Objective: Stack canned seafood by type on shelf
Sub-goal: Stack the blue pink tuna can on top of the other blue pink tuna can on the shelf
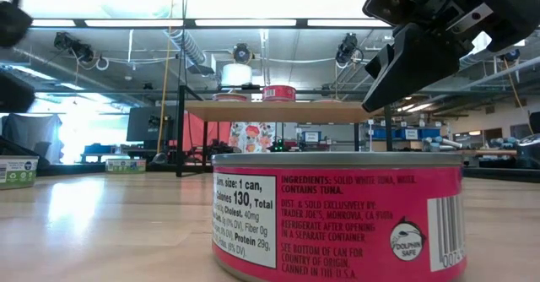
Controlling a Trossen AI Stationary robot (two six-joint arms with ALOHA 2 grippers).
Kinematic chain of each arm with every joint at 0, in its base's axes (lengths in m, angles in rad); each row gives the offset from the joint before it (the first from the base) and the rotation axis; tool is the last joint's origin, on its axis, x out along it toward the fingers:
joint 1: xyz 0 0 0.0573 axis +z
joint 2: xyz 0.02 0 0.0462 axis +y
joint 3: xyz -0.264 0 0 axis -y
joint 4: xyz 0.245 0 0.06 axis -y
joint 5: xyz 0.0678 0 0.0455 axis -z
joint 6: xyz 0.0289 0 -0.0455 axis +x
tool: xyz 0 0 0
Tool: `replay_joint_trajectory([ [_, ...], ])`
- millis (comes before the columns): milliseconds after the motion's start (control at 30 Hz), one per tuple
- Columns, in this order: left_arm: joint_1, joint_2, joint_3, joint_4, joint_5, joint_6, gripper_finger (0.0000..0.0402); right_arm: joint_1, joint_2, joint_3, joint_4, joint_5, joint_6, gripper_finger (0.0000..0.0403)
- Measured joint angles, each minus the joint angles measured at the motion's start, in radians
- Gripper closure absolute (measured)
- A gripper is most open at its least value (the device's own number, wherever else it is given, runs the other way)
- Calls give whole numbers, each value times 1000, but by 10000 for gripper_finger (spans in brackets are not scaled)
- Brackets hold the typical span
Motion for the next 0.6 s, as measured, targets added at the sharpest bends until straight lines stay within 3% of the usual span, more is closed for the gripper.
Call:
replay_joint_trajectory([
  [167, 57, -14, -6, -15, -80, 40, 400, 0, 0, 0, 0, 0, 0, 382],
  [600, 230, -111, -4, -25, -155, 117, 401, 0, 0, 0, 0, 0, 0, 384],
])
